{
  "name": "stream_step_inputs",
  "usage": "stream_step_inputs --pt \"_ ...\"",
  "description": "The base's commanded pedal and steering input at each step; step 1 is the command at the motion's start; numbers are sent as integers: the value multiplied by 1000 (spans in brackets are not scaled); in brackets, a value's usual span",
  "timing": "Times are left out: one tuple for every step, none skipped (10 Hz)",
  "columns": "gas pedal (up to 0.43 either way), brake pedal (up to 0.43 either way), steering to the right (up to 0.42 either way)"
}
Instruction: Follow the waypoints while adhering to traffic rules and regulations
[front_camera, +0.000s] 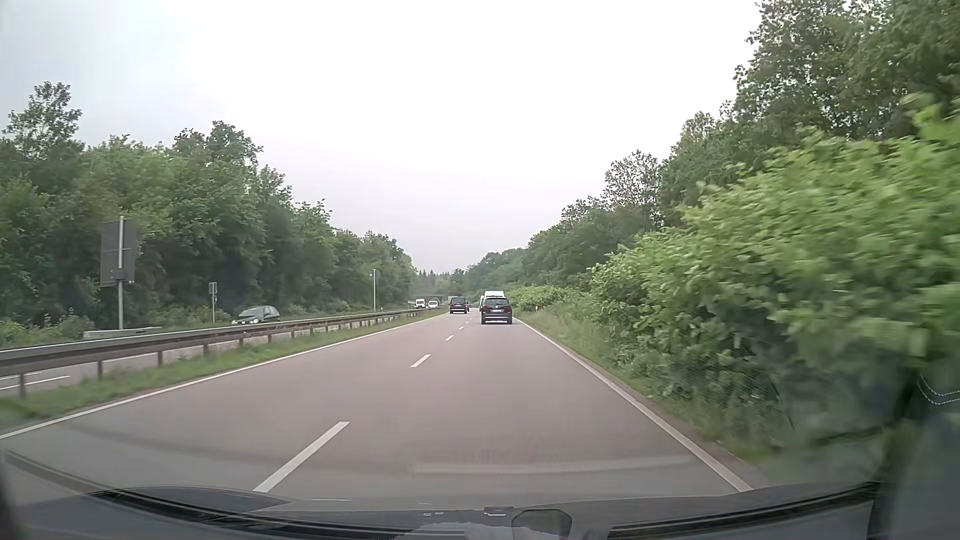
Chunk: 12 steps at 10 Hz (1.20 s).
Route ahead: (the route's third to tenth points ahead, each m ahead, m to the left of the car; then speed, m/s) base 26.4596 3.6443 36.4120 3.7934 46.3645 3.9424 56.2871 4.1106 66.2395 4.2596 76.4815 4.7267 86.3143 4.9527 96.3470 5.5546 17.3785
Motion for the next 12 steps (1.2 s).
stream_step_inputs --pt "169 0 -1" --pt "169 0 -1" --pt "169 0 0" --pt "169 0 -1" --pt "169 0 -1" --pt "169 0 -1" --pt "169 0 -1" --pt "169 0 -1" --pt "169 0 -1" --pt "169 0 -2" --pt "169 0 -2" --pt "169 0 -3"
